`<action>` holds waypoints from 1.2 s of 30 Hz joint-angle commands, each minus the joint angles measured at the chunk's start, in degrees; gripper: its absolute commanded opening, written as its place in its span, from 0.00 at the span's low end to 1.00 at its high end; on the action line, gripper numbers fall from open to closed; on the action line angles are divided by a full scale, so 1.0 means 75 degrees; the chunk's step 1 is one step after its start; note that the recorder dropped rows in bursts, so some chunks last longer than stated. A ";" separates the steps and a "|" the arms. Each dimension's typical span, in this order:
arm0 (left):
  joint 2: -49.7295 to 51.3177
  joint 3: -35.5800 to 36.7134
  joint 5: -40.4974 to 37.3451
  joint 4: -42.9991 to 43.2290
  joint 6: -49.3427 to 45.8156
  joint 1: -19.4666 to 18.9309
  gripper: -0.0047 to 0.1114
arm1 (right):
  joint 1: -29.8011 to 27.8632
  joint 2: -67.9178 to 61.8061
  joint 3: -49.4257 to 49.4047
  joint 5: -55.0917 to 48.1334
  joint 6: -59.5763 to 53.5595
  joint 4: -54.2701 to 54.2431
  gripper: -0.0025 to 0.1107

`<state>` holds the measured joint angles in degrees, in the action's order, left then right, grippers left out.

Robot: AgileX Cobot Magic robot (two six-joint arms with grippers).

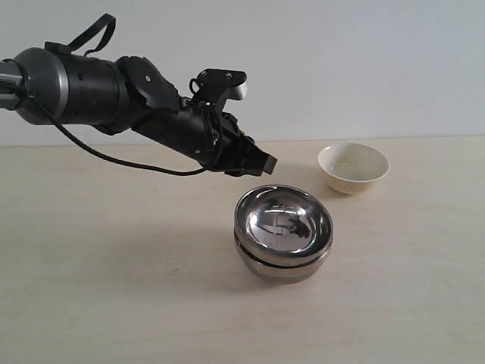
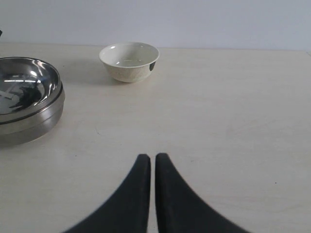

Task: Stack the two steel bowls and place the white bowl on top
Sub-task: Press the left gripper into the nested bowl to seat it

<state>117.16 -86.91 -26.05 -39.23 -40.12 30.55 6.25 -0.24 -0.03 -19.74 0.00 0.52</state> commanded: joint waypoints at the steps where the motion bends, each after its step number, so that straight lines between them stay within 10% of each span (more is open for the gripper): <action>1: -0.0062 0.0033 -0.0415 -0.0587 -0.0755 -0.0008 0.20 | 0.0024 0.0032 0.0004 0.0031 0.0000 0.0007 0.03; 36: 0.0148 0.0228 0.0095 -0.1306 -0.1510 -0.0008 0.16 | 0.0024 0.0032 0.0004 0.0031 0.0000 0.0007 0.03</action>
<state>120.36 -85.48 -27.09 -48.34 -51.07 30.55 6.25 -0.24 -0.03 -19.74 0.00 0.52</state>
